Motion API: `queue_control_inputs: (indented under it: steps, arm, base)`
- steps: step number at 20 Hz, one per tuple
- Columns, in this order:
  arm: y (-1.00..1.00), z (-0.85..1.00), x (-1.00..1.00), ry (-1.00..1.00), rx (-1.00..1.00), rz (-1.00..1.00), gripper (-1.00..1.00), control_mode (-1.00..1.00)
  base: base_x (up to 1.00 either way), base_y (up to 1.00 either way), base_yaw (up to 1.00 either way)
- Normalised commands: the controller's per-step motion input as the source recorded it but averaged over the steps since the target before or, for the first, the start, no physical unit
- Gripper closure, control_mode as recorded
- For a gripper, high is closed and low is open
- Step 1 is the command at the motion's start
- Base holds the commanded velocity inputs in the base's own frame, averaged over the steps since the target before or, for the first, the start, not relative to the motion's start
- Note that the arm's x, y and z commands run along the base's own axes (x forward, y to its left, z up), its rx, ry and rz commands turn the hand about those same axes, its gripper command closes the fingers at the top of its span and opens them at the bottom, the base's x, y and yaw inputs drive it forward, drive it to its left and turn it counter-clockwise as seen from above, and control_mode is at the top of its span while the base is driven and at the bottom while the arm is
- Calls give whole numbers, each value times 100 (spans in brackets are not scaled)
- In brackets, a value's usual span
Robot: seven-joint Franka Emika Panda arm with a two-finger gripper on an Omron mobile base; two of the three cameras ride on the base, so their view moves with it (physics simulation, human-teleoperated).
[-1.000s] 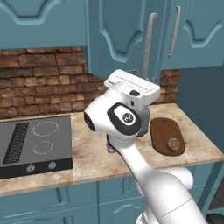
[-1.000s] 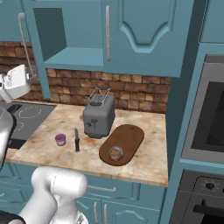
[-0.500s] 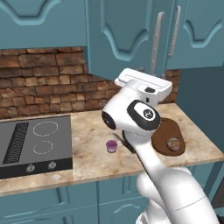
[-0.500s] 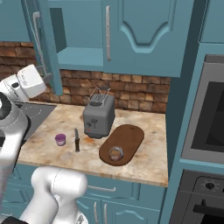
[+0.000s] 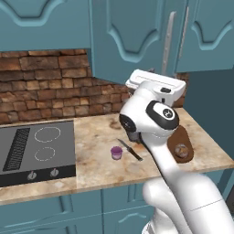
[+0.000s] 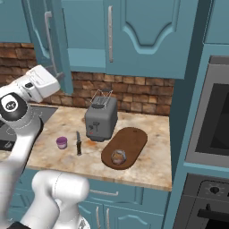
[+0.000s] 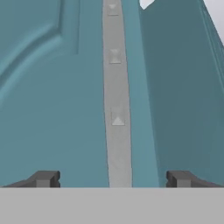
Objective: Pick the bread, place it on the cutting board, pick the jam, place it on the counter, and close the cabinet.
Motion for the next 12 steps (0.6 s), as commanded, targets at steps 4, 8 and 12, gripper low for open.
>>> queue_control_inputs:
  steps: [4, 8, 12]
  arm:
    - [-16, 0, 28, 0, 0, 6, -100, -100]
    - [-15, 0, 30, 0, 0, 5, -100, -100]
    - [-14, 0, 31, 0, 0, 5, -100, -100]
  base:
    - [0, 0, 0]
    - [0, 0, 0]
    - [0, 0, 0]
